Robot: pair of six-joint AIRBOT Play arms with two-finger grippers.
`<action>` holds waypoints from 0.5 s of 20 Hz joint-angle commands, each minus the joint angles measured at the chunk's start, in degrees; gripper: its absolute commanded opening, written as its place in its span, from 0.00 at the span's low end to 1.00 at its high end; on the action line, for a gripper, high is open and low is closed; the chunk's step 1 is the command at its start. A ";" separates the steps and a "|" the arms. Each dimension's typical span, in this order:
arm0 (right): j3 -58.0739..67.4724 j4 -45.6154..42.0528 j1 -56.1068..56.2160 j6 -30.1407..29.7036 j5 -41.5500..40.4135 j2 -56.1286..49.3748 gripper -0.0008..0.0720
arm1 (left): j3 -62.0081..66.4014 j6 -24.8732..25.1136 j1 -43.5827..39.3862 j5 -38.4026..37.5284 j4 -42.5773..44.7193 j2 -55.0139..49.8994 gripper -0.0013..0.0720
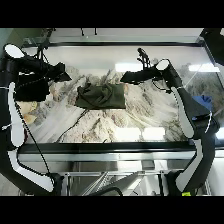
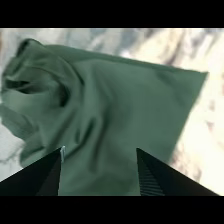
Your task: Fold the shirts.
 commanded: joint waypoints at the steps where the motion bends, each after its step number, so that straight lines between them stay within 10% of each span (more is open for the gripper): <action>1: -0.02 -1.42 -2.12 3.10 2.62 -4.61 0.73 | -0.02 -0.02 0.04 -0.04 0.04 0.02 0.03; 10: -0.02 5.14 0.02 1.99 3.67 -13.38 0.72 | -0.02 -0.04 0.04 -0.04 0.04 0.02 0.04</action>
